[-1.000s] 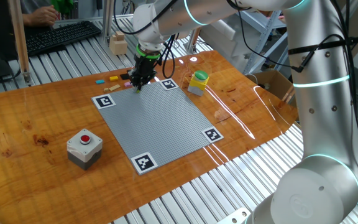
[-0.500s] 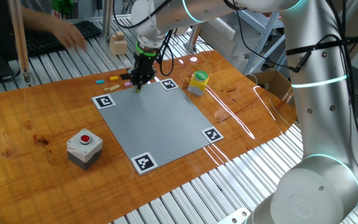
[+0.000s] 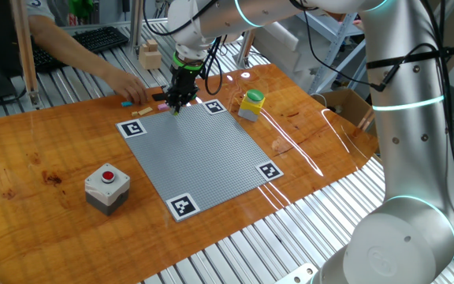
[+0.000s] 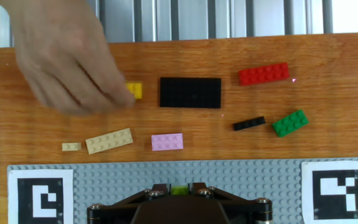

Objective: Build with small Lego blocks

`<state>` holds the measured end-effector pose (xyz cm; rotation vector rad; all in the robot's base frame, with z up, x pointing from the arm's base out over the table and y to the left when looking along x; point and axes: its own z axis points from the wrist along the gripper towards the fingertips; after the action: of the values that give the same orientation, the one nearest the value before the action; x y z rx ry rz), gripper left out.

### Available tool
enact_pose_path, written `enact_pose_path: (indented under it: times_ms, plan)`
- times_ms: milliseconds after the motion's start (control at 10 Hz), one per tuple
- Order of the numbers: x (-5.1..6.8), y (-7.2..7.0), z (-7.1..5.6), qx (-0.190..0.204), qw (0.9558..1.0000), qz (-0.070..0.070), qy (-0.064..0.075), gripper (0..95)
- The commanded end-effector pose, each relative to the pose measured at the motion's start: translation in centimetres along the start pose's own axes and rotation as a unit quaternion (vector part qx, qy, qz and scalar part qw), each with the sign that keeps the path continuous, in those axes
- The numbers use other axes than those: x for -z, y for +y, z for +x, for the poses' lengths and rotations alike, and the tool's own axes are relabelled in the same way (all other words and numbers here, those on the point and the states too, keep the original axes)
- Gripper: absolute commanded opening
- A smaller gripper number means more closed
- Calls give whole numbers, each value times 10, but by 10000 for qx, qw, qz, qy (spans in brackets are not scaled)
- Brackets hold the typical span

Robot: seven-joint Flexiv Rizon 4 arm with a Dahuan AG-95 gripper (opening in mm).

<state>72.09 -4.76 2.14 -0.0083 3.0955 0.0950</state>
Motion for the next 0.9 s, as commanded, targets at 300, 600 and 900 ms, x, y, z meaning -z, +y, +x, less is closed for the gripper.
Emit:
enact_pose_path:
  times_ms: [300,600,900]
  plan:
    - [0,0,-1,-15,10000,11,-8,0]
    - [0,0,-1,40,10000,12,-18,0]
    - [0,0,-1,120,9999,12,-32,0]
